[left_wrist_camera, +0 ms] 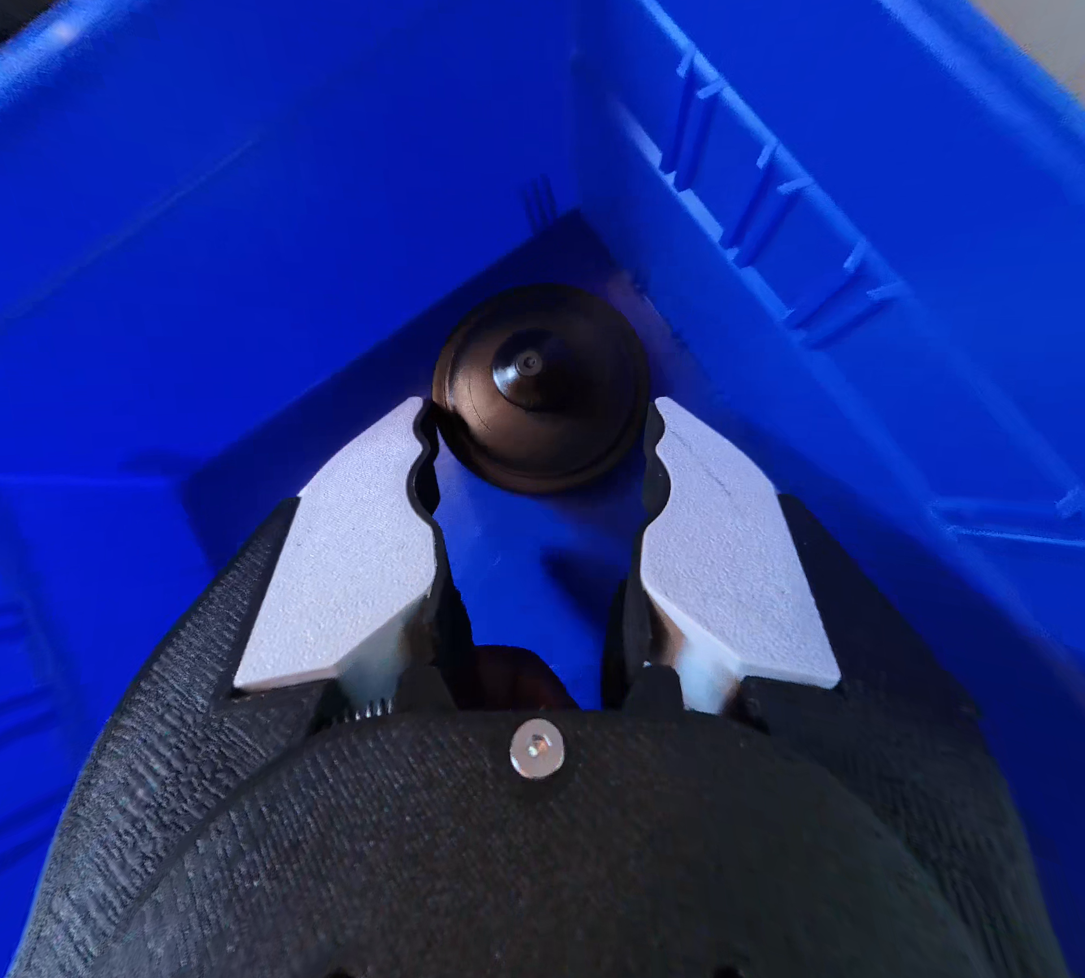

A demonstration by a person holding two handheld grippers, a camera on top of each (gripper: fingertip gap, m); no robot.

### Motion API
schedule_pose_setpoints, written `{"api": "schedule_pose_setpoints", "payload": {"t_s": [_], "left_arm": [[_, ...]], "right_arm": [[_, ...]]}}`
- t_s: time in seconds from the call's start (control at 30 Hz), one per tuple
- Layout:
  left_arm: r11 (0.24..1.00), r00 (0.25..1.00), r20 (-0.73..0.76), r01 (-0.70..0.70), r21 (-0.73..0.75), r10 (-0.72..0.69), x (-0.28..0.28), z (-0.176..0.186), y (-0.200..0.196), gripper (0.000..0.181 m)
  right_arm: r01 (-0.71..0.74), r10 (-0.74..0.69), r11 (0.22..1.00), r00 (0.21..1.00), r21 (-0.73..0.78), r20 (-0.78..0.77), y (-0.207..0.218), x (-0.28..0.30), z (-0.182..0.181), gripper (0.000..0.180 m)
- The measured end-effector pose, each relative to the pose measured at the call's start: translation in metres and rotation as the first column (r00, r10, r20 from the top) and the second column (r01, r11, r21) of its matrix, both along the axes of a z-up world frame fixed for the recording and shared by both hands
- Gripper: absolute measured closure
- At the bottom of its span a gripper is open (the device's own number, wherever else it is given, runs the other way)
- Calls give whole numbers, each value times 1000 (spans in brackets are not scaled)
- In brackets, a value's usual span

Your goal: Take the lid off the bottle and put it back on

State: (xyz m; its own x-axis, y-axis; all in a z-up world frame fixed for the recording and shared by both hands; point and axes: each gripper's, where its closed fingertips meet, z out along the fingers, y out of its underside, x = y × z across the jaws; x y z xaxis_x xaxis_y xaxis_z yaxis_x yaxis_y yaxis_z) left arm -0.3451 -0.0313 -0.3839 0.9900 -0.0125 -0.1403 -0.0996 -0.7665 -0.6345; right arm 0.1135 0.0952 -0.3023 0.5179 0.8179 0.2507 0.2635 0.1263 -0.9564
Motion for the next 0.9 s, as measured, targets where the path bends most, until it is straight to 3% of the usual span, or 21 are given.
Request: {"api": "schedule_pose_setpoints", "payload": {"t_s": [0.1,0.23,0.37,0.5,0.57,0.67,0.8,0.9], "left_arm": [[990,995,-69,-63,128,72,-6,28,-3,113],[924,945,-257,-94,372,200,3,97,-20,113],[856,868,-447,53,514,214,64,168,-42,113],[790,861,-508,283,544,41,165,206,-58,113],[776,849,-518,395,493,-103,216,200,-63,113],[759,795,-518,540,365,-316,278,168,-69,113],[748,748,-433,628,214,-504,327,111,-75,113],[741,723,-395,657,141,-567,343,83,-75,113]], "right_arm": [[-3,3,1000,1000,-2,-4,0,0,0,142],[-11,11,1000,1000,-1,2,-2,-1,0,142],[-26,26,1000,1000,13,2,-4,-3,1,142],[-58,58,997,998,44,-11,-10,-6,7,142],[-128,131,988,991,85,-31,-22,-12,15,143],[-349,362,918,931,186,-41,-65,-26,30,147],[-663,677,722,736,198,-4,-138,-42,36,156],[-773,774,623,631,116,48,-175,-59,30,153]]}}
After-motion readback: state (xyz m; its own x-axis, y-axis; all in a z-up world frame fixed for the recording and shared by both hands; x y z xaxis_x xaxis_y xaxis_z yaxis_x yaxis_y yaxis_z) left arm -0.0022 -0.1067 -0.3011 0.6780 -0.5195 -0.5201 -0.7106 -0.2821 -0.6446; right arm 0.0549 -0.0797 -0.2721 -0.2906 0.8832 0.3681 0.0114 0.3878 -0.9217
